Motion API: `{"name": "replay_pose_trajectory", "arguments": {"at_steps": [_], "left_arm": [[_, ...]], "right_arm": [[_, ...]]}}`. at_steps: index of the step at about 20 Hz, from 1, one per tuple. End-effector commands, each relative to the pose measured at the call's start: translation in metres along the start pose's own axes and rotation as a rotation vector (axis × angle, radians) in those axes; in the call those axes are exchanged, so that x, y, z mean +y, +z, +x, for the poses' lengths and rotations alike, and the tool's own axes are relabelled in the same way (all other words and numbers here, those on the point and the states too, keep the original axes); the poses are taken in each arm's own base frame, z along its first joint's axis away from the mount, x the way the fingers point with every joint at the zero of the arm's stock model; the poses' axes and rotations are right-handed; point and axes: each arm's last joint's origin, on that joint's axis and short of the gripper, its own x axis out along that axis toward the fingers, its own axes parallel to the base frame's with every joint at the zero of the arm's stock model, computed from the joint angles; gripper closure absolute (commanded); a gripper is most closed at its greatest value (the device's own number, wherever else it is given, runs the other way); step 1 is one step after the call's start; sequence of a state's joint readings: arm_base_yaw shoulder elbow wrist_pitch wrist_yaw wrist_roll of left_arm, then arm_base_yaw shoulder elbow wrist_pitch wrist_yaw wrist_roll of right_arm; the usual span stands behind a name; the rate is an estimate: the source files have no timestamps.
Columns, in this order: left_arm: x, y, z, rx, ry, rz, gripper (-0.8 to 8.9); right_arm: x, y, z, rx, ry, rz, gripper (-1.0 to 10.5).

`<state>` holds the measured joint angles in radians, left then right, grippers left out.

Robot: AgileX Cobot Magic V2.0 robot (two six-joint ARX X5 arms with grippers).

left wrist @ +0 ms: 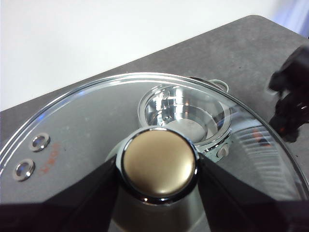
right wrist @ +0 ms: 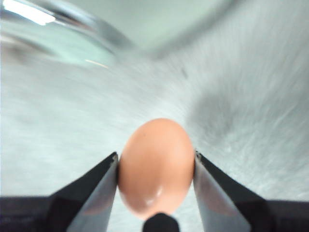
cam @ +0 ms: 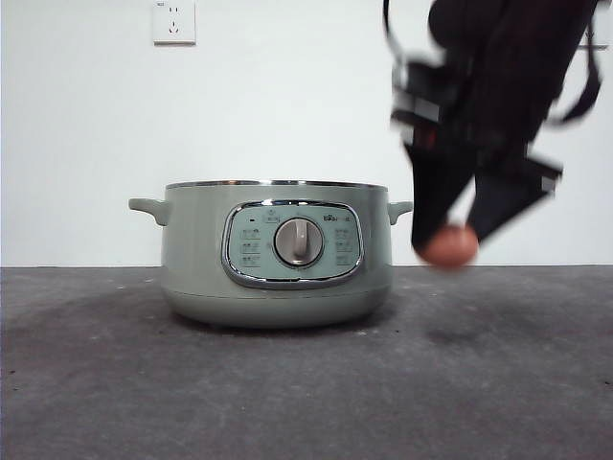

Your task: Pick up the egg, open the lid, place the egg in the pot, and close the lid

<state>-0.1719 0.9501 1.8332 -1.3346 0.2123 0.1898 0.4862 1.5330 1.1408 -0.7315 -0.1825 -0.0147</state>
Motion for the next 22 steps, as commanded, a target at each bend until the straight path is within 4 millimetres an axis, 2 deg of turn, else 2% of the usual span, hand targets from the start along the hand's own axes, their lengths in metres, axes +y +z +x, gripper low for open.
{"name": "replay_pose_trajectory", "arguments": {"at_steps": [1, 3, 6, 9, 13, 16, 18, 22], "left_arm": [[0.000, 0.002, -0.002, -0.026, 0.003, -0.001, 8.20], [0.001, 0.003, 0.000, -0.020, 0.002, -0.003, 8.20], [0.001, 0.003, 0.001, -0.018, -0.007, -0.003, 8.20], [0.000, 0.004, 0.001, -0.025, -0.044, -0.003, 8.20], [0.000, 0.004, 0.001, -0.025, -0.044, -0.004, 8.20], [0.000, 0.003, 0.001, -0.025, -0.044, -0.004, 8.20], [0.000, 0.004, 0.001, -0.026, -0.046, -0.004, 8.20], [0.000, 0.003, 0.001, -0.025, -0.047, -0.004, 8.20]], "right_arm": [[0.013, 0.003, -0.030, -0.110, 0.011, -0.038, 9.6], [0.022, 0.013, -0.054, -0.201, 0.019, -0.069, 9.6], [0.029, 0.041, -0.077, -0.326, 0.024, -0.110, 9.6], [0.031, 0.075, -0.080, -0.379, 0.023, -0.128, 9.6], [0.031, 0.125, -0.061, -0.380, 0.022, -0.139, 9.6], [0.032, 0.156, -0.033, -0.329, 0.024, -0.164, 9.6], [0.033, 0.172, -0.008, -0.292, 0.027, -0.182, 9.6], [0.033, 0.184, 0.041, -0.224, 0.012, -0.200, 9.6]]}}
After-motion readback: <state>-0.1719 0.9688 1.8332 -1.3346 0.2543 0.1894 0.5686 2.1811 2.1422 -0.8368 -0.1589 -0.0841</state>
